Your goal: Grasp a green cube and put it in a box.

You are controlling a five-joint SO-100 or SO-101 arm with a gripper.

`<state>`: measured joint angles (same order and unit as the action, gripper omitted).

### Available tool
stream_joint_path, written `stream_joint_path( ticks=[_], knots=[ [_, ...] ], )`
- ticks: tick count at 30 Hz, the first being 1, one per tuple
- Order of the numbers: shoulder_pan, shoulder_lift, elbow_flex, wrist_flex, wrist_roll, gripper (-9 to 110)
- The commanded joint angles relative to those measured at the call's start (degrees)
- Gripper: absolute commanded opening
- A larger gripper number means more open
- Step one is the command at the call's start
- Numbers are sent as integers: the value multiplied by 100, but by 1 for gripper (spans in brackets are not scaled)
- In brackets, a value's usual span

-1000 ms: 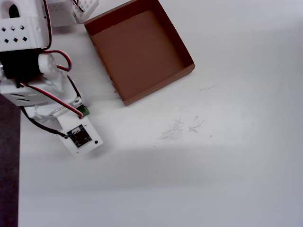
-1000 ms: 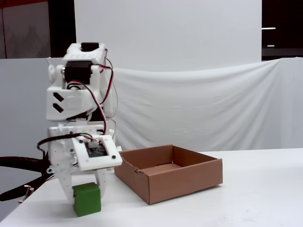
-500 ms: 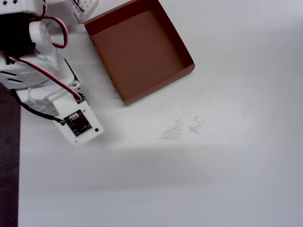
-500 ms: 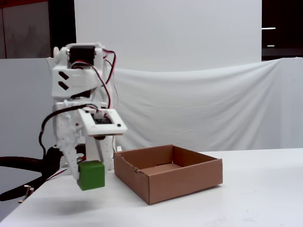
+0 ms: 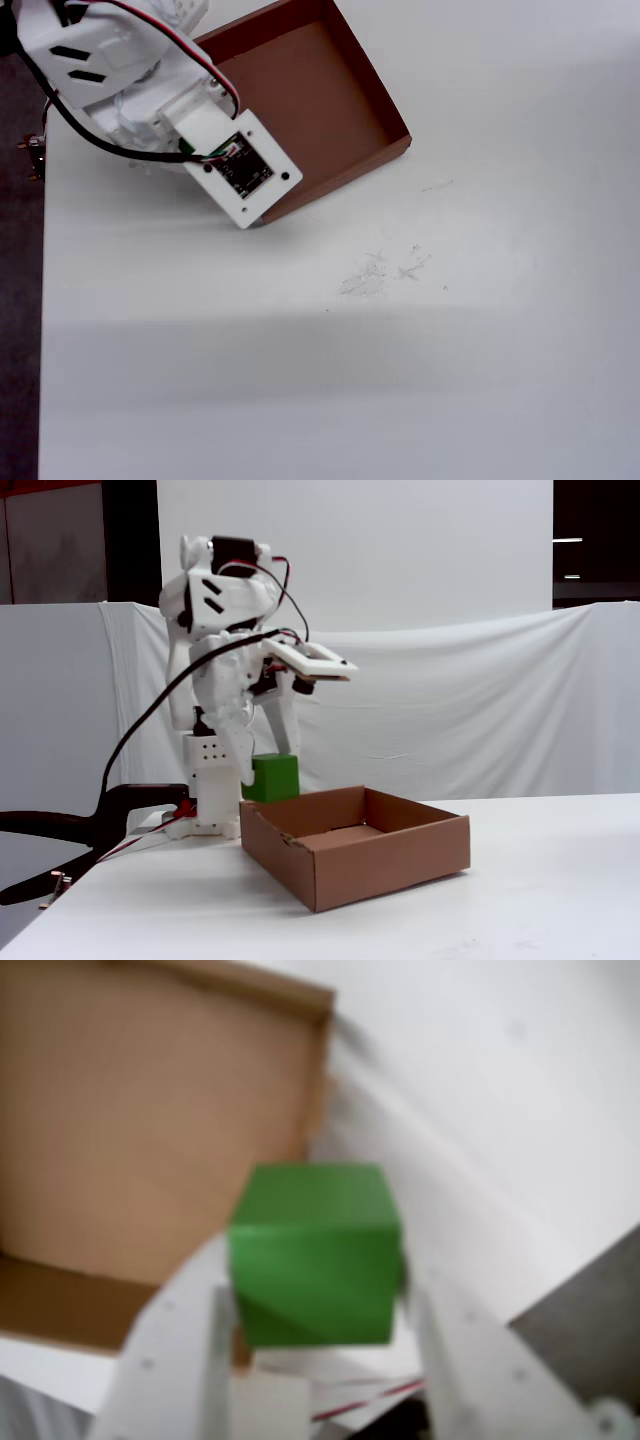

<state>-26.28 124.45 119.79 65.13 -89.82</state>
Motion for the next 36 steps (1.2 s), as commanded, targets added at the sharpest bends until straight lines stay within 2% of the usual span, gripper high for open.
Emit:
stream_joint_path(
  ticks=[1, 20, 36],
  knots=[
    [-369, 299, -413, 202, 62, 14],
    [-1811, -510, 905, -773, 712, 14],
    [-2197, -606, 1749, -1187, 817, 14]
  ],
)
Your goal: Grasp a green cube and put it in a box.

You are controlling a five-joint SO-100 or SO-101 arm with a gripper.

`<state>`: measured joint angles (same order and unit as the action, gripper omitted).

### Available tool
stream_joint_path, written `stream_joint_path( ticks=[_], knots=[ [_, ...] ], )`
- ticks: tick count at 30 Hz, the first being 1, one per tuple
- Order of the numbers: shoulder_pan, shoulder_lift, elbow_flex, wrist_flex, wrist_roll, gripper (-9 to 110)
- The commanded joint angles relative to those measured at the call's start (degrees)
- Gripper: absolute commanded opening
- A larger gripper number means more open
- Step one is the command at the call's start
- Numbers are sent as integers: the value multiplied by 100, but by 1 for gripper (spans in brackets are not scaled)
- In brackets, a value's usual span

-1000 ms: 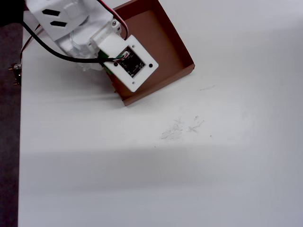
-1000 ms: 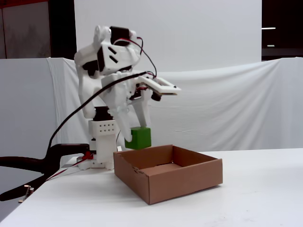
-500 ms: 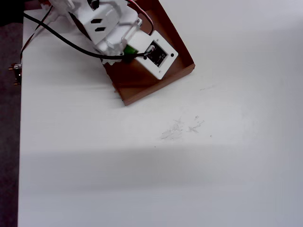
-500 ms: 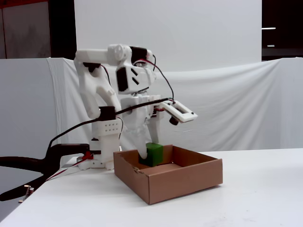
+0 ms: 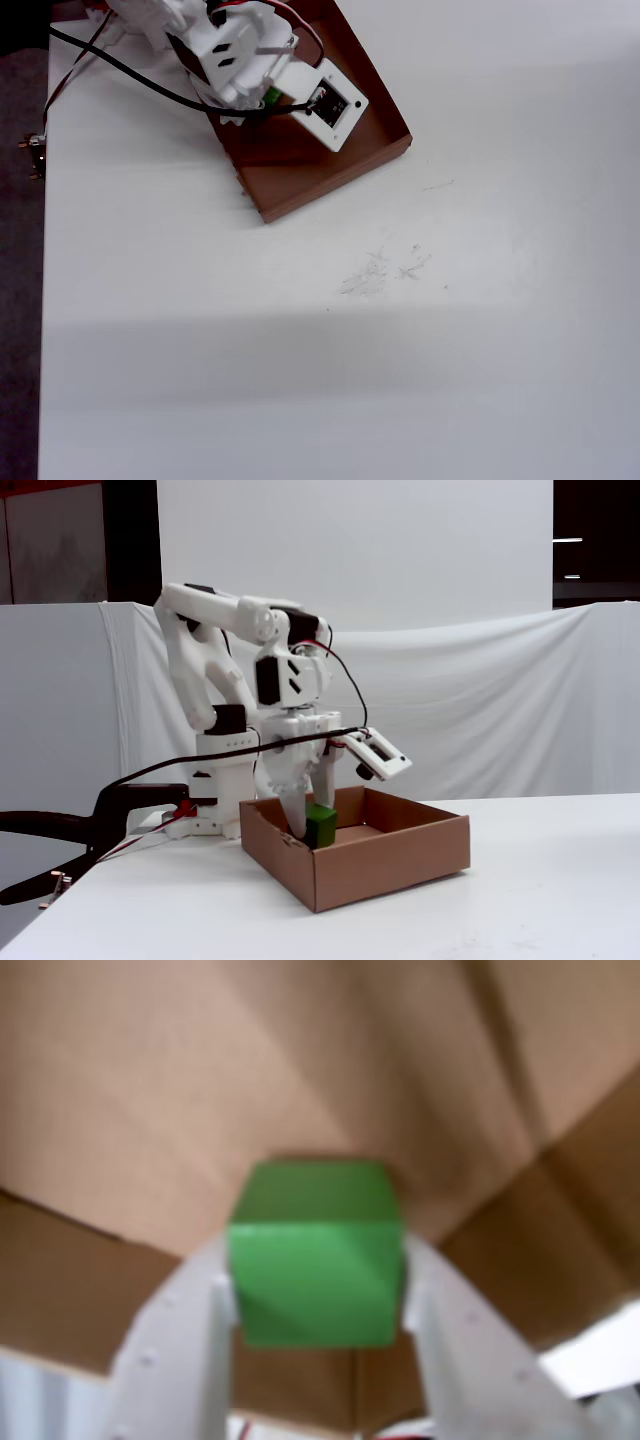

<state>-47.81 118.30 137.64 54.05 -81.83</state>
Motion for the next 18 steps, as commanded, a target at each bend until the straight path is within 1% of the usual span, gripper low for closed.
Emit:
stream_joint_path(
  ticks=[1, 18],
  knots=[
    [-53, -26, -26, -114, 26, 14],
    [-35, -141, 211, -554, 44, 16]
  ],
)
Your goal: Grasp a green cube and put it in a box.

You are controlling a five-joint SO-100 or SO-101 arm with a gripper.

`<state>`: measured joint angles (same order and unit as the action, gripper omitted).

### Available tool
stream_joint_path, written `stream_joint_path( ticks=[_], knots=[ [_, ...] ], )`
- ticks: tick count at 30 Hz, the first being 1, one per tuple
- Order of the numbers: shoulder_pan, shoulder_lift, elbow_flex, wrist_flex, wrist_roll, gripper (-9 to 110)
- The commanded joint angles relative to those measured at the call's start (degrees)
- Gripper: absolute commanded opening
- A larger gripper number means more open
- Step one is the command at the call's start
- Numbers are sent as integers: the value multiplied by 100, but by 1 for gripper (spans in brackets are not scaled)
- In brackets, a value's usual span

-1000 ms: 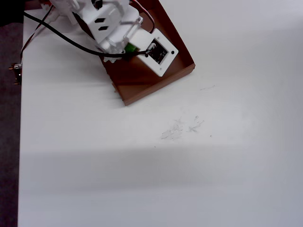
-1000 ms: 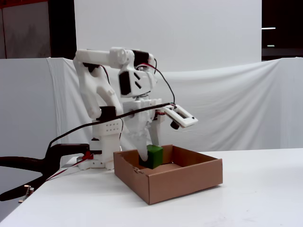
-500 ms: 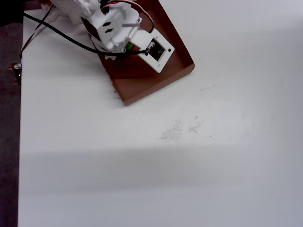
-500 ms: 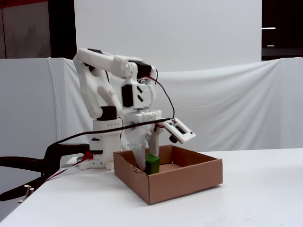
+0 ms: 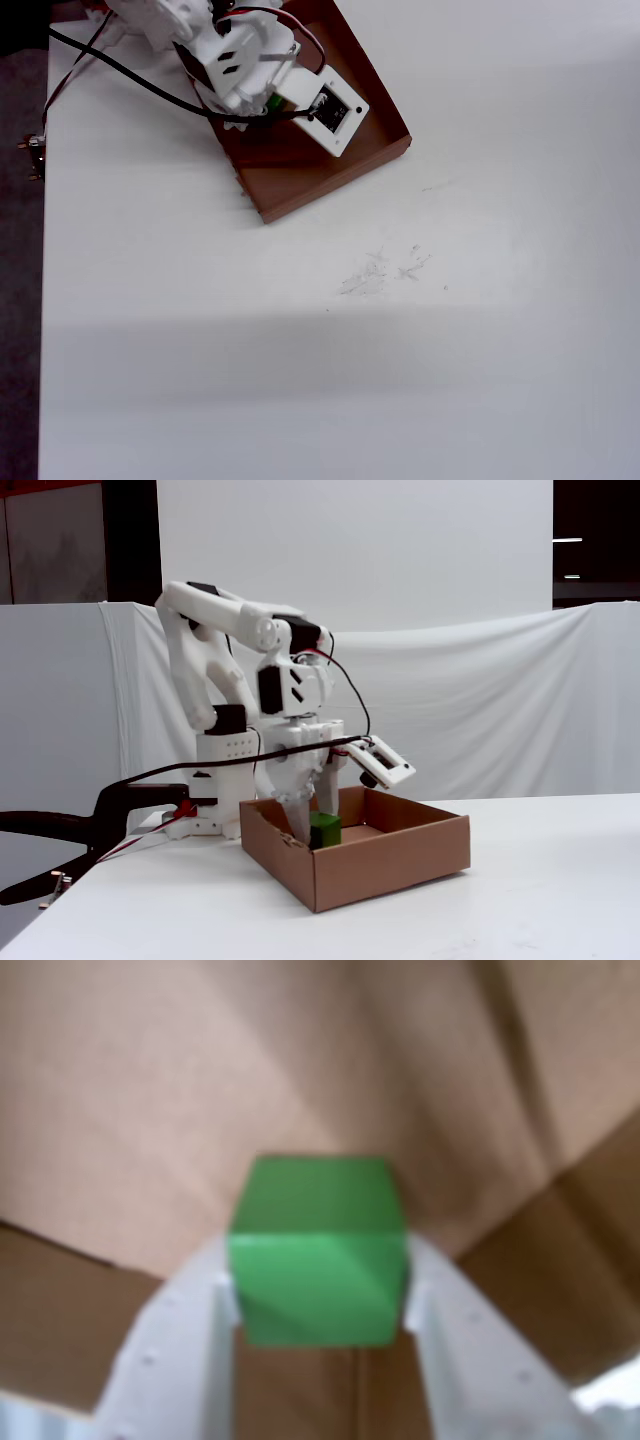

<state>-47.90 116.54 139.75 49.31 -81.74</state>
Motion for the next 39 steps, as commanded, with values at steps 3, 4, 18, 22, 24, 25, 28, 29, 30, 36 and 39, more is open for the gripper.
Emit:
stream_joint_path(
  ticks=[3, 4, 18, 22, 24, 25, 28, 29, 30, 36, 39],
  knots=[
    [-26, 70, 44, -123, 35, 17],
    [-26, 79, 53, -123, 35, 17],
    [272, 439, -176, 18, 35, 23],
    [721, 905, -545, 202, 62, 23],
    [1055, 1230, -712, 316, 255, 23],
    [1283, 1397, -791, 448, 299, 23],
    [2180, 1951, -738, 809, 422, 23],
    [2540, 2153, -642, 861, 483, 23],
    [2892, 2364, -519, 914, 554, 23],
    [4632, 4034, 624, 1995, 571, 23],
    [5036, 4913, 1187, 2628, 624, 23]
  ],
)
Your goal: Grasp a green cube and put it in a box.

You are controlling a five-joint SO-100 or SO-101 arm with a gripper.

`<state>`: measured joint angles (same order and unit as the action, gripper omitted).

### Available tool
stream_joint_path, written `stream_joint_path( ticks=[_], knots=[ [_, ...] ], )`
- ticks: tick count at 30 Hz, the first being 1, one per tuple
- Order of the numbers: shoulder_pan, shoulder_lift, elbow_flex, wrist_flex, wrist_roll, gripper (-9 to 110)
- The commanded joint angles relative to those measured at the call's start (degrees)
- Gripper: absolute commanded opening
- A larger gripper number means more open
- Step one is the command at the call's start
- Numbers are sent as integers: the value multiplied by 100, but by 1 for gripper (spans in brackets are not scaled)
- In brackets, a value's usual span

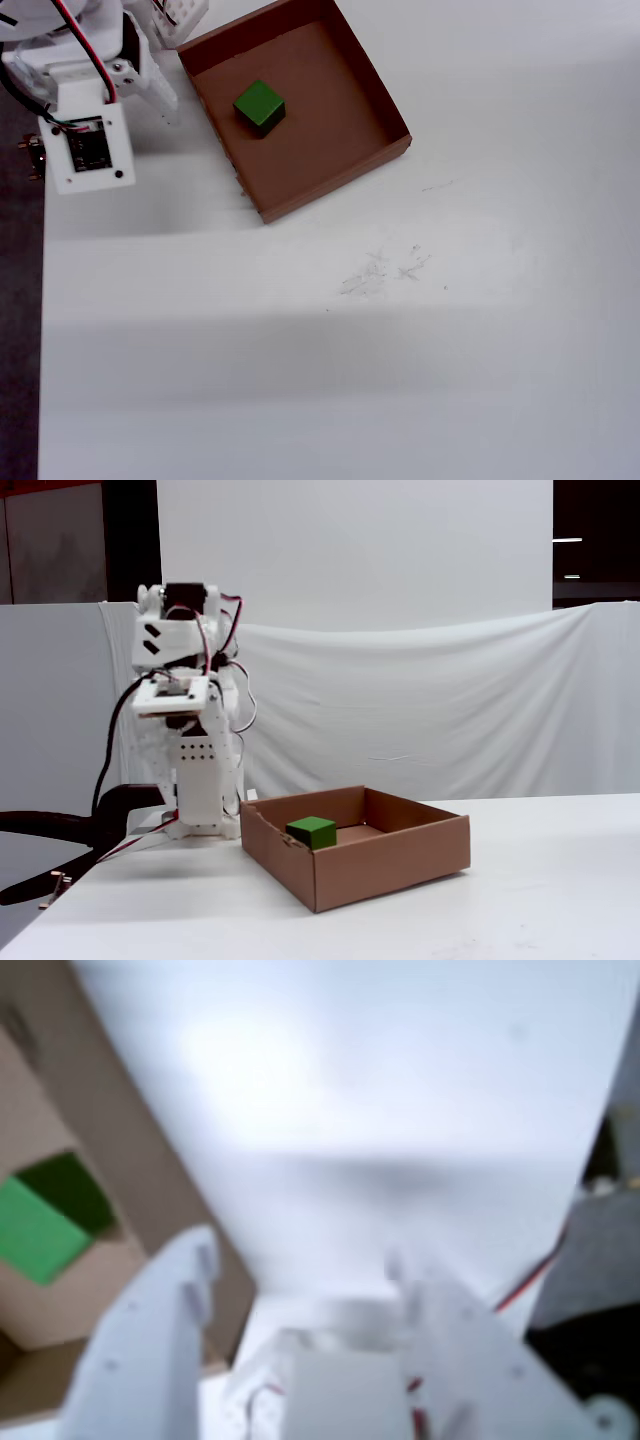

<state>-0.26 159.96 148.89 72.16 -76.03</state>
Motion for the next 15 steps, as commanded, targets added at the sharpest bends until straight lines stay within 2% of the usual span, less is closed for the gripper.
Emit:
stream_joint_path(
  ticks=[1, 9, 15],
  knots=[
    [352, 826, 422, 448, 211, 23],
    [738, 1714, 976, 457, 1503, 23],
    [809, 2101, 1705, 18, 1828, 23]
  ],
)
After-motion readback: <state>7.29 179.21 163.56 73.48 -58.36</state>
